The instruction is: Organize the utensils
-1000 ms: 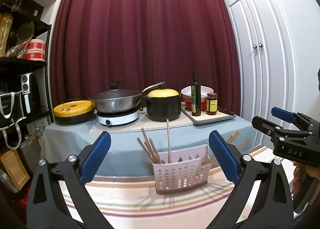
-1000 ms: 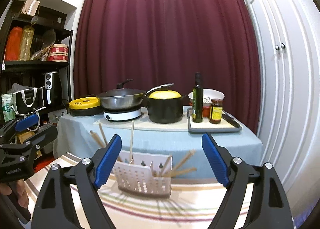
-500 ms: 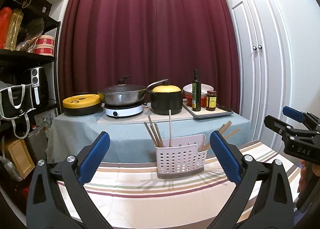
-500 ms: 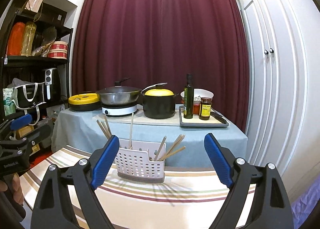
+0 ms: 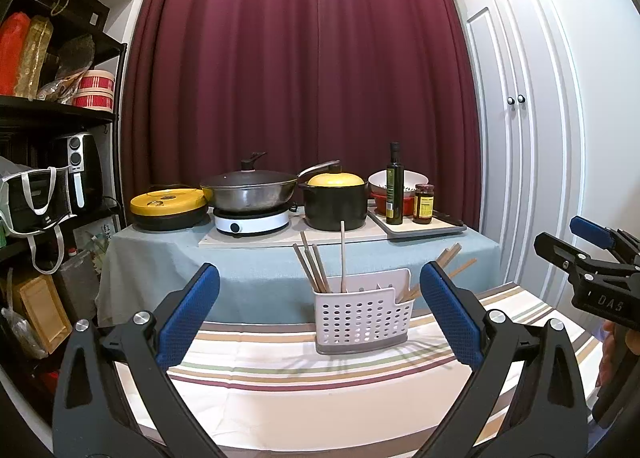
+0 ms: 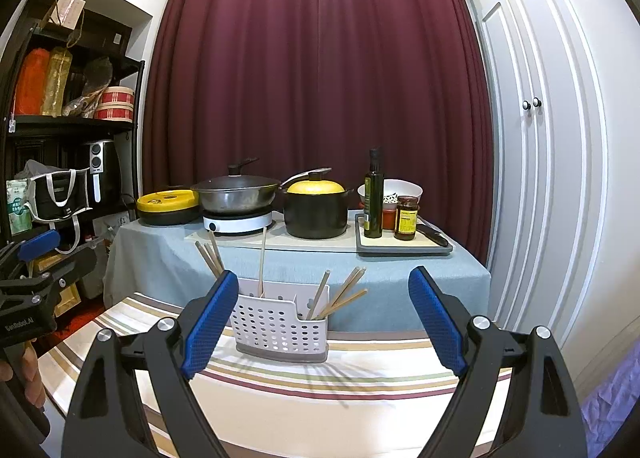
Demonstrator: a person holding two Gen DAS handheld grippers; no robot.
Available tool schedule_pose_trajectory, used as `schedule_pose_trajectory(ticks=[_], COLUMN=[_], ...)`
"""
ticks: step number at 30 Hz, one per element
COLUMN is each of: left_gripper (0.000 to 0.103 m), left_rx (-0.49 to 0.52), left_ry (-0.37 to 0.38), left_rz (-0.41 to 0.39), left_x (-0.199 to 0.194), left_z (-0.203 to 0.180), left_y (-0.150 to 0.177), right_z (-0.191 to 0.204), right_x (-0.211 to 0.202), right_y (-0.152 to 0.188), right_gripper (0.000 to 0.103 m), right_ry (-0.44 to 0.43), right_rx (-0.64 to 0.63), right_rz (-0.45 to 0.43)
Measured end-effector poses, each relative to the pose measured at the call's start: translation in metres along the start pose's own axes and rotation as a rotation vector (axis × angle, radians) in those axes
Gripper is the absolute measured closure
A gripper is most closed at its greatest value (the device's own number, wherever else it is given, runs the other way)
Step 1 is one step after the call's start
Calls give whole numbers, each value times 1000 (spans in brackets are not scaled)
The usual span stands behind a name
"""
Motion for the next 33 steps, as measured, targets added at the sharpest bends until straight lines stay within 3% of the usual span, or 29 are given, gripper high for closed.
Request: schedule_pose_trajectory(ticks=[10, 21, 27, 33], left_gripper=[4, 4, 4, 4], left_rx=[-8, -34, 5, 24], left_ry=[0, 24, -11, 9], left_rz=[2, 70, 36, 17], left_x=[-2, 3, -1, -3], left_z=[2, 5, -1, -6], left_y=[0, 4, 2, 2], right_z=[1, 1, 1, 3], right_x=[-3, -6, -6, -9], right_y=[-1, -1, -1, 1], right_gripper=[19, 18, 18, 18], right_ry=[-1, -2, -3, -6], right_rx=[-1, -7, -7, -11], right_rz=[-4, -4, -1, 3])
Point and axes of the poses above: each gripper's, at about its wrist camera, not at the fingertips, and x roughly the way its jaws point, z to its left, y to its underside, the point moved 3 cm from there along x, roughly the way its jaws point, and after that the axes turned 1 degree about -y, right-handed, at the moved point
